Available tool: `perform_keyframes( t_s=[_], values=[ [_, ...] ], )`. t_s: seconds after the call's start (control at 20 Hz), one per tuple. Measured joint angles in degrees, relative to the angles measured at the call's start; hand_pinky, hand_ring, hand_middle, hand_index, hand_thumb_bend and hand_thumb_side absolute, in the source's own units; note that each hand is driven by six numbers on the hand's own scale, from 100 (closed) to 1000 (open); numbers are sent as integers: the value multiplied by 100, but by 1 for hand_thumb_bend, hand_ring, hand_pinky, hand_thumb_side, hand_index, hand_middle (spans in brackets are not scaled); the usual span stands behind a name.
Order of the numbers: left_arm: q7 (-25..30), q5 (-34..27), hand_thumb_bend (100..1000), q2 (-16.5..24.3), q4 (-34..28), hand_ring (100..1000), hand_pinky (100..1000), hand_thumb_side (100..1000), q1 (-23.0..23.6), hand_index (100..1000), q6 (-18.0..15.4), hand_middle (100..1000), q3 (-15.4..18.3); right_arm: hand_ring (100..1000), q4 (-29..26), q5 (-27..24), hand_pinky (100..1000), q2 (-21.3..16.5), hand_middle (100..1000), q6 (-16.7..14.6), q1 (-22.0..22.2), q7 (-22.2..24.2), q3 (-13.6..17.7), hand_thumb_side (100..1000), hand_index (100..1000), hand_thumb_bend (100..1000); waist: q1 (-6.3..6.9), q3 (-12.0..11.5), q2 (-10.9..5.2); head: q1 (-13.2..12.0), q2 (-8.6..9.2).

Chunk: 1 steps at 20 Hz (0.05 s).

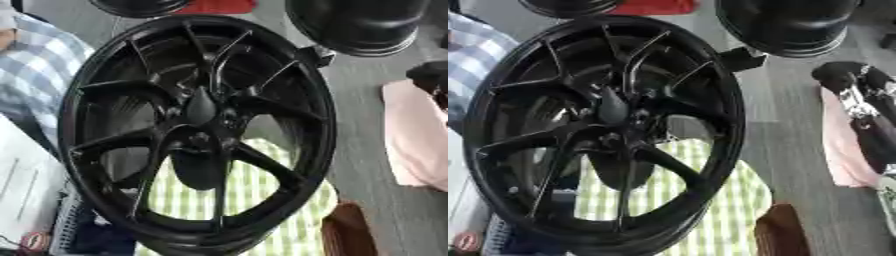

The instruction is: Pull the pin out of the wheel hub.

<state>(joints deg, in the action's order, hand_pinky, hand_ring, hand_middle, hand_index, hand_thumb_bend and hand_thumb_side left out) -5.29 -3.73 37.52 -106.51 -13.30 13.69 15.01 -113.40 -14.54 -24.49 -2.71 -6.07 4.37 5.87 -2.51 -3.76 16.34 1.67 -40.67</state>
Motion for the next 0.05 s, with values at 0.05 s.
perform_keyframes(
  t_s=[0.05],
  values=[
    [-371,-314,100,-141,-82,694,847,733,147,870,-452,715,-125,848,0,46,954,-2,710,-12,-1,-12,-24,510,741,100,2,41,0,-12,2]
  ],
)
